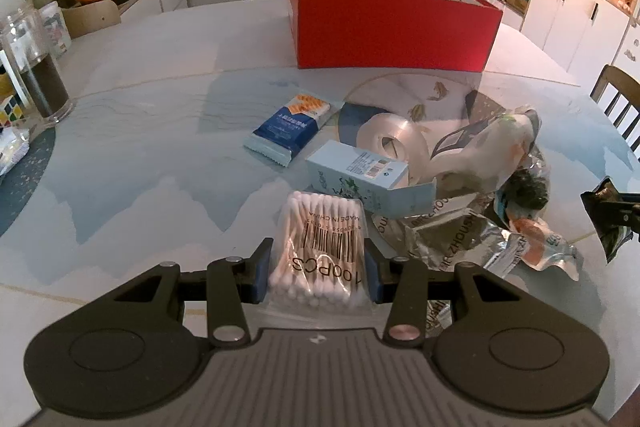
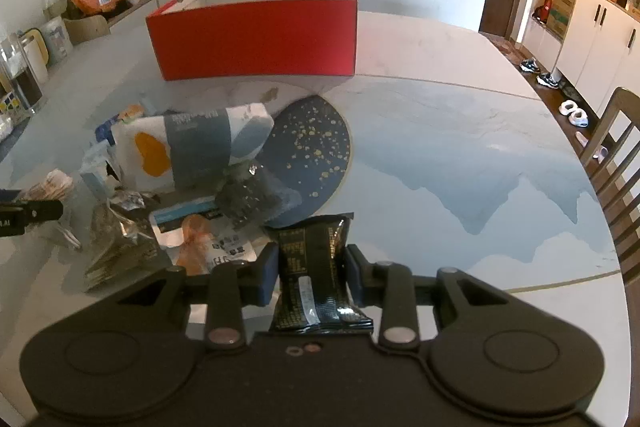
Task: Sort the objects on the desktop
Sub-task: 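Carry the black packet and cotton-swab pack over the red box with both grippers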
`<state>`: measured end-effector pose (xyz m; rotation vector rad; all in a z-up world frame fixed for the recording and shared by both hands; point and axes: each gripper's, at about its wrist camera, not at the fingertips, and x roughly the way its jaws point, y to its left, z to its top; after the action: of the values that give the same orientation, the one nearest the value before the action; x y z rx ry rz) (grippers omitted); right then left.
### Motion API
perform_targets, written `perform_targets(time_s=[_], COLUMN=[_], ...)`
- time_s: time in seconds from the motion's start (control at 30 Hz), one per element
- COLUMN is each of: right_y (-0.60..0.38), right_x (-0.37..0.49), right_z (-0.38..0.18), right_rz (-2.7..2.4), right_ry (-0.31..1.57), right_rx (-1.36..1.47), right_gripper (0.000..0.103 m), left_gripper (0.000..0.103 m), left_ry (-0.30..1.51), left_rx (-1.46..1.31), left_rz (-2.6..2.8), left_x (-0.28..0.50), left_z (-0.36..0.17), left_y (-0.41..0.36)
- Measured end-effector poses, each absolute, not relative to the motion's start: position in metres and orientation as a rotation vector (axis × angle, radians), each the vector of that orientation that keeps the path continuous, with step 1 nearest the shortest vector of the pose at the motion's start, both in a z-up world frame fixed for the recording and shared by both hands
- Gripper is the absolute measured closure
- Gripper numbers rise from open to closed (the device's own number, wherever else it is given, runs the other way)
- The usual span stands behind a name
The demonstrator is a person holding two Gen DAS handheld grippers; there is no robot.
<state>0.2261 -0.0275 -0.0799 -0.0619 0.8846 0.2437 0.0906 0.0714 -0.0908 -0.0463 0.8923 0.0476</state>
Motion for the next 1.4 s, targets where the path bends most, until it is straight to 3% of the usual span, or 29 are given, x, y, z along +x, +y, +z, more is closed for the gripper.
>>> perform_targets(time_s=[1.4], right_y=[-0.054], right_x=[0.211], right_z=[0.054], right_rz=[0.371], right_ry=[0.697], right_rx=[-0.022], right_gripper=[0.069], left_gripper=[0.059], left_ry=[0.736], left_rx=[0.026], left_rz=[-0.008], left_x=[0.085], left_z=[0.030], left_y=[0.023])
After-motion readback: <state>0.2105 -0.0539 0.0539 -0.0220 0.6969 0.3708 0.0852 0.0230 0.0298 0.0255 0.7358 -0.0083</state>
